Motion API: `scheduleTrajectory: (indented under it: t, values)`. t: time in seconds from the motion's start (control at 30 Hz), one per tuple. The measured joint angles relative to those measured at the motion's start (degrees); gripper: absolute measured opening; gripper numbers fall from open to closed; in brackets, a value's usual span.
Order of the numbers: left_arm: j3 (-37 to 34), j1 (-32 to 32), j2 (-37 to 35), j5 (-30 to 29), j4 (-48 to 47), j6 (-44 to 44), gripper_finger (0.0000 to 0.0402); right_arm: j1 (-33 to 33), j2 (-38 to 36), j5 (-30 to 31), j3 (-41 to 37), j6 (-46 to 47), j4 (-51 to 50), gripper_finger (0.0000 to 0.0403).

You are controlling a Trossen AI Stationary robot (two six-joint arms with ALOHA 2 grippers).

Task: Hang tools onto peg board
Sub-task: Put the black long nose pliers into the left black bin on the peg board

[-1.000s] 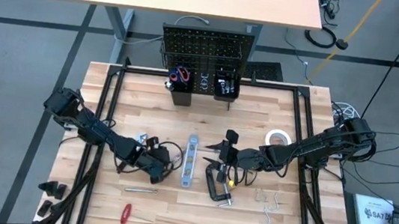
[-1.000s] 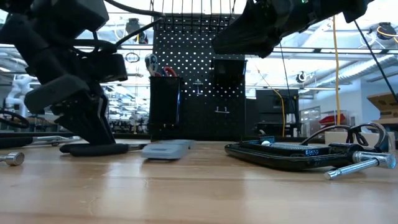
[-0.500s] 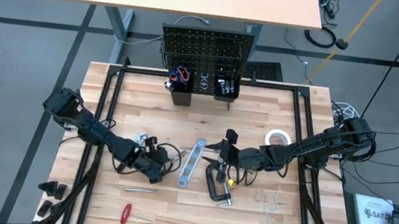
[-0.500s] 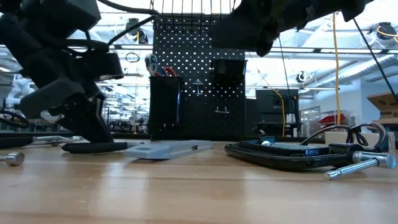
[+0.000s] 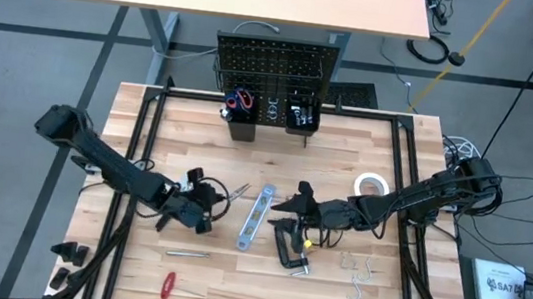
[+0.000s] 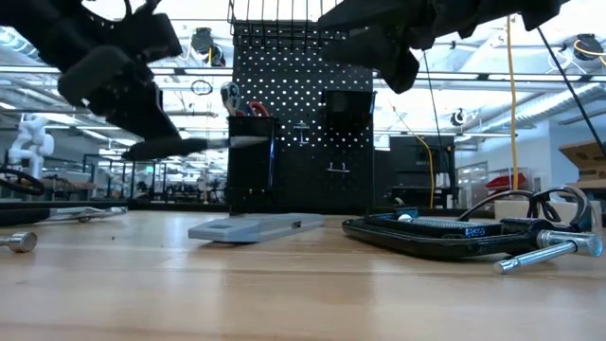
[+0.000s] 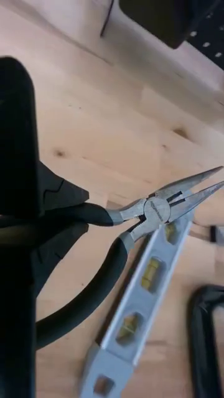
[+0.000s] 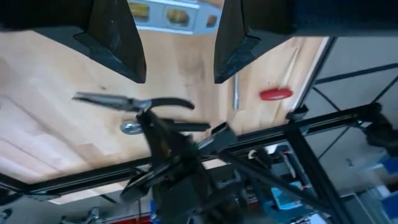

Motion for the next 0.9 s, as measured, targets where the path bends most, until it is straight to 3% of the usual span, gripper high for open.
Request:
scheduleTrajectory:
  t: [0.17,0.3,0.63,0.9]
  values:
    - [0.0,0.0,-2.8,2.2,0.0,1.0,0.0,0.5,0.0,0.0,0.0,-4.8,-0.1,0.018]
    - [0.0,0.4,-4.6,4.7,0.9,-1.5,0.0,0.5,0.0,-1.0,0.0,-15.9,-0.4,0.018]
    - [0.1,4.6,-4.1,20.6,6.7,-27.7,0.0,0.5,0.0,-0.8,0.0,-50.1,-1.8,0.018]
    - [0.1,5.6,-0.6,24.8,18.7,-28.6,0.0,-1.8,0.0,0.1,0.0,-58.1,-1.9,0.018]
